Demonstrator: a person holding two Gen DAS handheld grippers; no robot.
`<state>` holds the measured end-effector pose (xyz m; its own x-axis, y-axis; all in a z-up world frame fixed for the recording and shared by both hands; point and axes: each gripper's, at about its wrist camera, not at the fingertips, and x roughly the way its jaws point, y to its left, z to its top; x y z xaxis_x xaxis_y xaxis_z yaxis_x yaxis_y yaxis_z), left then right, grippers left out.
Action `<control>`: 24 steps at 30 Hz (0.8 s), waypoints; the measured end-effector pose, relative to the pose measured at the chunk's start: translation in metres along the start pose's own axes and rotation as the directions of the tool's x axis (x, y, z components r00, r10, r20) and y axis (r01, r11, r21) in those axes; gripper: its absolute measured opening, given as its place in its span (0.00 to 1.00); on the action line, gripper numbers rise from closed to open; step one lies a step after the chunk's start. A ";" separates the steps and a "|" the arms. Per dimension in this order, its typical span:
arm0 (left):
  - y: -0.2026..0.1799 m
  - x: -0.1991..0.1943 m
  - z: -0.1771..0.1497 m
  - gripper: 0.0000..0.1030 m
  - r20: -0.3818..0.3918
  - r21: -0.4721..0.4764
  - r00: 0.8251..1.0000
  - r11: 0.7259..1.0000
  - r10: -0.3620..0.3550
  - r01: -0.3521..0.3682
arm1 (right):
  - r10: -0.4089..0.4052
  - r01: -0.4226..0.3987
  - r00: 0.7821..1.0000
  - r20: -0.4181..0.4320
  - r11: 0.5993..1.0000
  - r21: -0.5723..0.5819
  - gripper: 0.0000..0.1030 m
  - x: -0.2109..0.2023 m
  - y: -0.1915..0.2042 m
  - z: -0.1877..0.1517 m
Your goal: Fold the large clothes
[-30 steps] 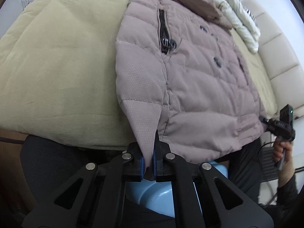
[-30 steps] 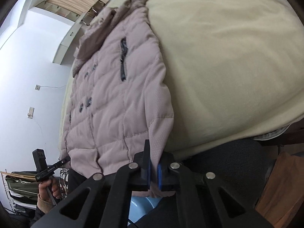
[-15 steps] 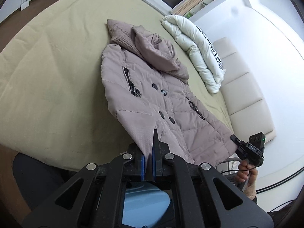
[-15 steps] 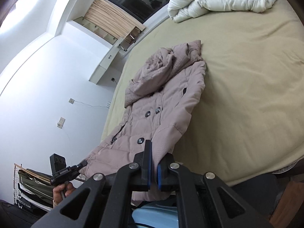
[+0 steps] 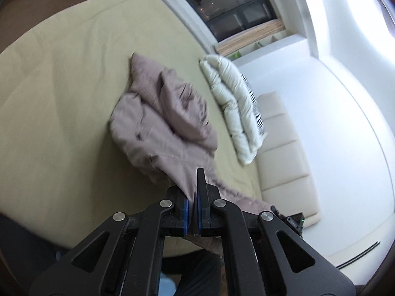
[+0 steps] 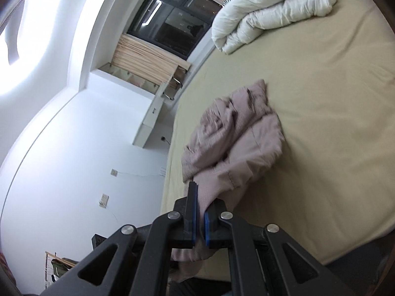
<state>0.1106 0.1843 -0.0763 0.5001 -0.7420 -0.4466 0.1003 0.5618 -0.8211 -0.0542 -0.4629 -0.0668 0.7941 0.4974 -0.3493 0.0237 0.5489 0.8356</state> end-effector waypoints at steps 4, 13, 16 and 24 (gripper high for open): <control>-0.018 0.025 0.059 0.02 0.069 0.025 0.998 1.000 -0.005 0.003 | 0.004 -0.003 0.999 0.044 1.000 -0.024 0.06 0.026 0.011 0.047; -0.028 0.127 0.198 0.03 0.152 0.049 0.986 0.996 0.067 -0.076 | -0.088 0.101 0.990 0.111 0.988 -0.120 0.05 0.139 0.025 0.161; -0.017 0.165 0.236 0.03 0.165 0.046 0.980 0.992 0.110 -0.119 | -0.149 0.165 0.982 0.121 0.977 -0.137 0.05 0.186 0.016 0.193; 0.044 0.273 0.309 0.02 0.133 0.018 0.960 0.968 0.245 -0.249 | -0.286 0.294 0.955 0.085 0.950 -0.105 0.05 0.308 -0.038 0.247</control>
<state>0.5171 0.1191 -0.1242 0.6193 -0.5263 -0.5827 -0.0124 0.7355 -0.6774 0.3394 -0.4962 -0.1011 0.8028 0.2608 -0.5362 0.1923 0.7379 0.6469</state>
